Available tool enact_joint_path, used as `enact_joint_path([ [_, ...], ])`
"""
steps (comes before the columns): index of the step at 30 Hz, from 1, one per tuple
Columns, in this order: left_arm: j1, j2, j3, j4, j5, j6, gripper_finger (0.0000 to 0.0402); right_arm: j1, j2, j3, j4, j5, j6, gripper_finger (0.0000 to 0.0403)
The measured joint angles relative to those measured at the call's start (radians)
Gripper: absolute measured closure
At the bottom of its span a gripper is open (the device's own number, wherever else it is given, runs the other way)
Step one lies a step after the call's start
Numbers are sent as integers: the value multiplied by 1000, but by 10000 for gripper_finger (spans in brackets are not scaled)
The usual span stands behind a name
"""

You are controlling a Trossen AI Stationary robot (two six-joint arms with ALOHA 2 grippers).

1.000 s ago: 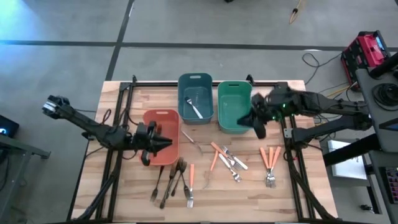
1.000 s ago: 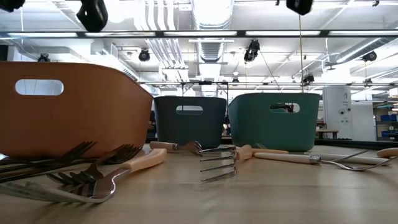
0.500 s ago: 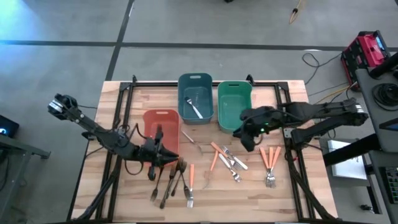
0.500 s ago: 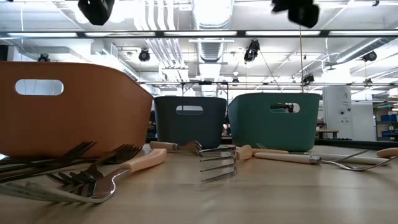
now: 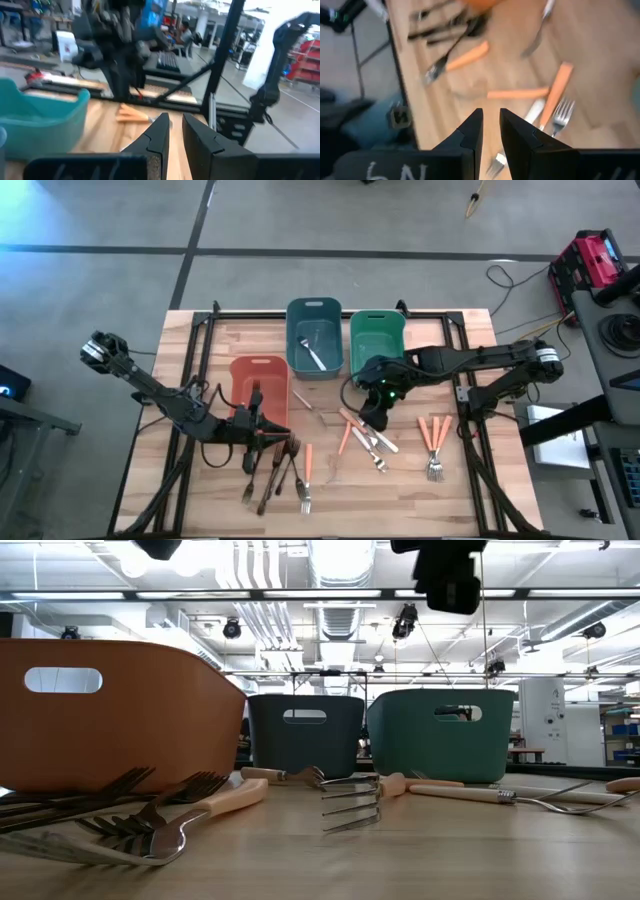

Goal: Sort silverware by color (type)
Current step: Put the white fork into the blue bin

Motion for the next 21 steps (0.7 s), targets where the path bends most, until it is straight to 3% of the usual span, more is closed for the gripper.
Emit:
enact_joint_path([
  [5, 0, 4, 93, -6, -21, 121, 365, 47, 27, 63, -151, -3, 0, 347],
  [9, 11, 2, 155, -112, -23, 189, 365, 83, 20, 57, -175, 42, 0, 347],
  [17, 90, -8, 255, -467, -24, 120, 365, 109, 9, 5, -176, 134, 118, 347],
  [21, 117, -15, 262, -543, -27, 124, 365, 114, 13, -30, -176, 181, 188, 347],
])
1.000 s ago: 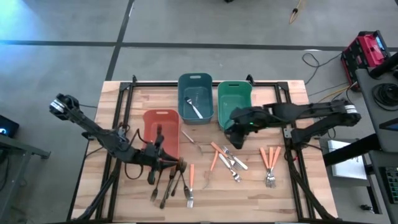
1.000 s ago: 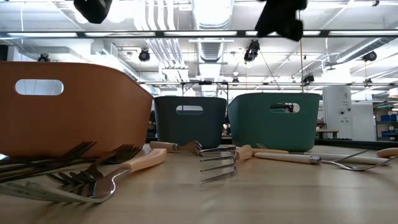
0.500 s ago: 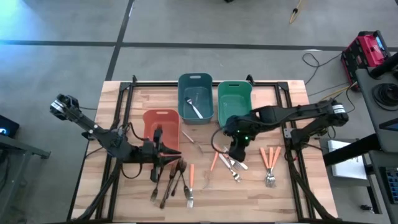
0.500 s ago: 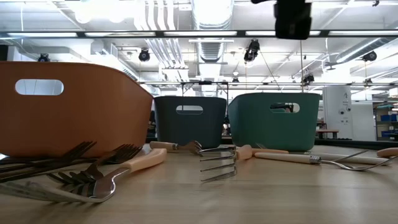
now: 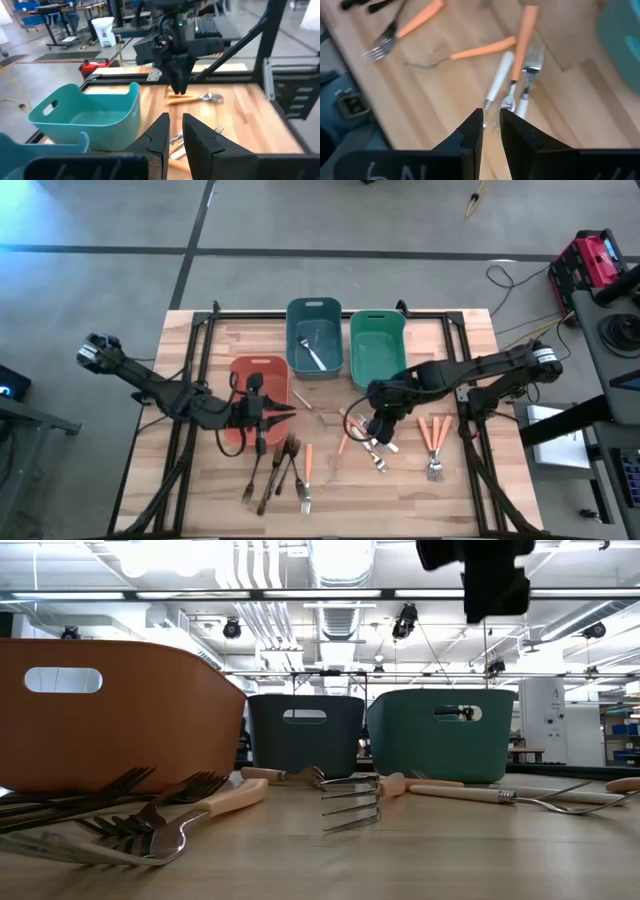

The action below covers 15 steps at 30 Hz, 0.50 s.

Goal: Sort silverware by color (type)
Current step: Put the white fork into the blue bin

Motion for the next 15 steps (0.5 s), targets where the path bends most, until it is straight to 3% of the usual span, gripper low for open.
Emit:
enact_joint_path([
  [9, 14, -56, -17, -73, 1, 17, 365, 7, 65, -39, 11, 125, 69, 347],
  [15, 13, -93, -17, -80, 1, 16, 365, 34, 151, -40, 13, 131, 70, 346],
])
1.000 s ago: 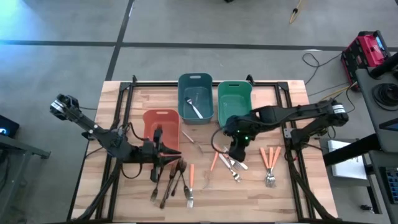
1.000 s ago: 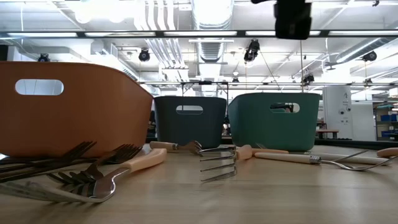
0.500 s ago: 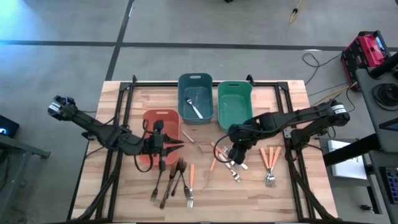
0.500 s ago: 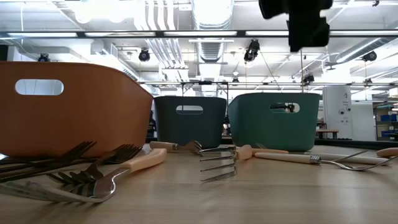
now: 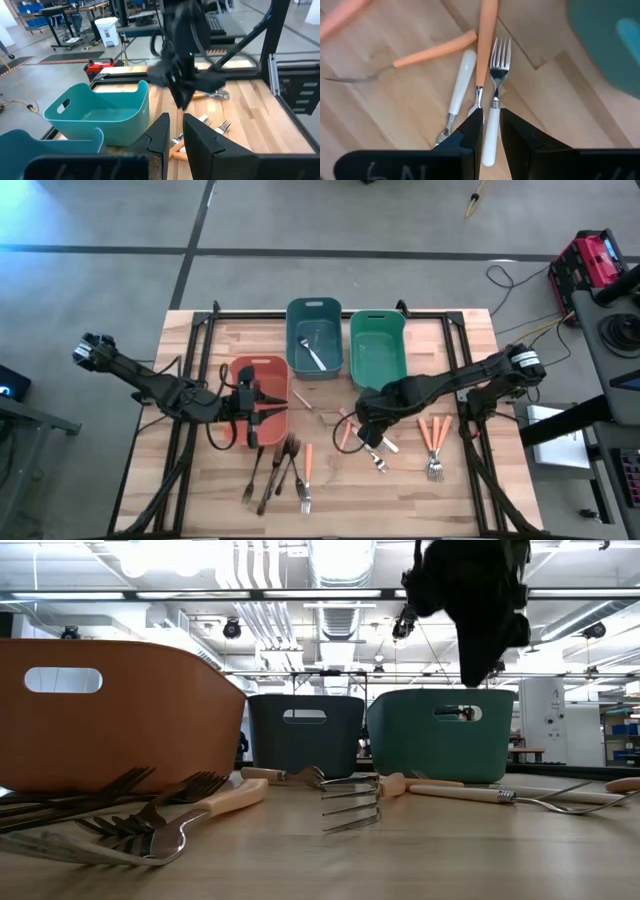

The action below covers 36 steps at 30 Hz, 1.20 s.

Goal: Sort silverware by color (type)
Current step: Put the white fork into the blue bin

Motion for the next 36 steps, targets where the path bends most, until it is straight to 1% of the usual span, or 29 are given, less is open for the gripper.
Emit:
enact_joint_path([
  [5, -1, -13, 0, -27, 3, -19, 365, 5, 66, 0, -1, -1, -22, 346],
  [9, -1, -28, -1, -102, 4, -80, 365, 5, 105, 1, -3, 0, -61, 346],
  [13, -1, -55, -1, -182, 3, -144, 365, 29, 117, -16, -20, -1, -84, 346],
  [16, -1, -76, -1, -228, -5, -166, 365, 50, 113, -28, -68, -3, -80, 346],
  [20, -1, -107, -1, -284, -94, -162, 365, 57, 94, -54, -75, -2, -50, 346],
  [24, 3, -143, -2, -332, -145, -138, 365, 57, 83, -92, -63, -2, -45, 346],
  [29, 3, -183, -2, -339, -152, -80, 365, 57, 75, -144, -26, -3, -36, 346],
  [36, 4, -205, -2, -334, -157, -71, 365, 57, 75, -168, -19, -1, -29, 346],
])
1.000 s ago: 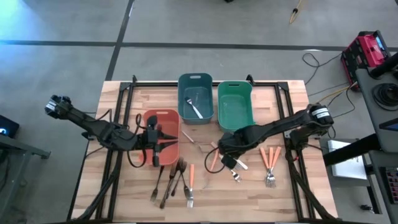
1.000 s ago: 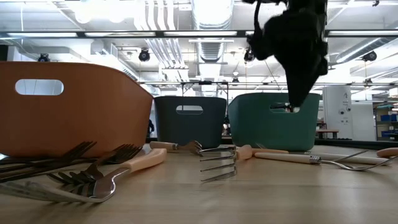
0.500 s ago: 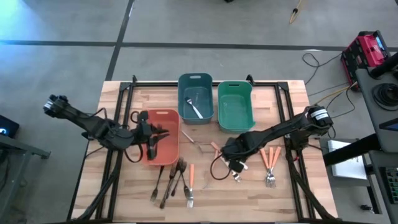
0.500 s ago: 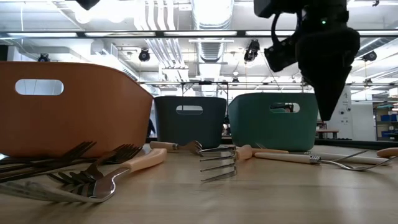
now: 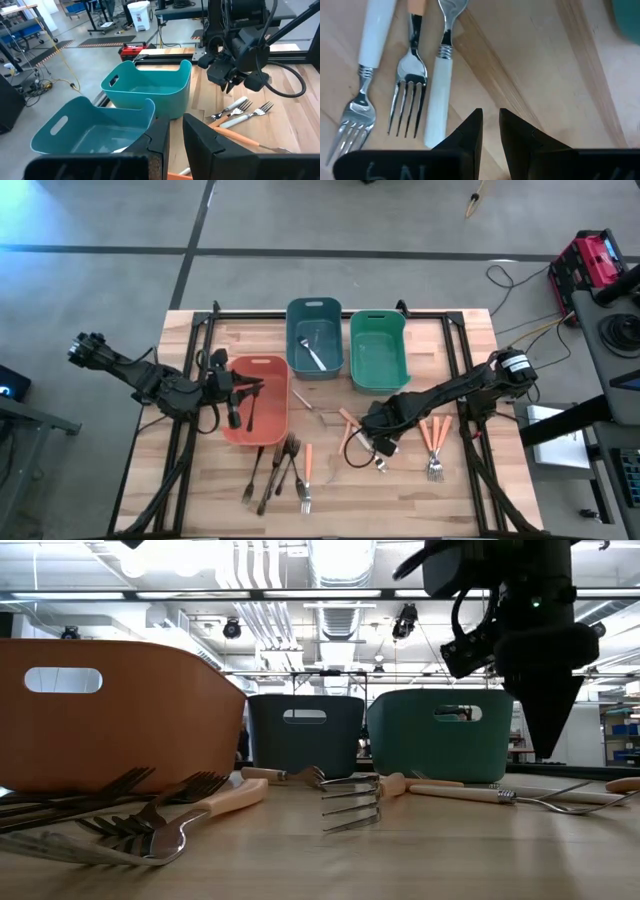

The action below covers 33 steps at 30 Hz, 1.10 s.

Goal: Sort silverware by color (type)
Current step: Put the white fork into the blue bin

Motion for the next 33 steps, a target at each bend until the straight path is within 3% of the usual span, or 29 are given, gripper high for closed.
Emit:
enact_joint_path([
  [7, 1, -2, 0, 43, -11, 0, 365, -2, -1, 0, 66, 9, -26, 338],
  [21, 1, 6, 0, 68, -26, -7, 365, 0, -1, -16, 177, 10, -38, 207],
  [33, 1, 12, 0, 78, -26, -7, 365, -3, 0, -99, 317, 57, -38, 197],
])
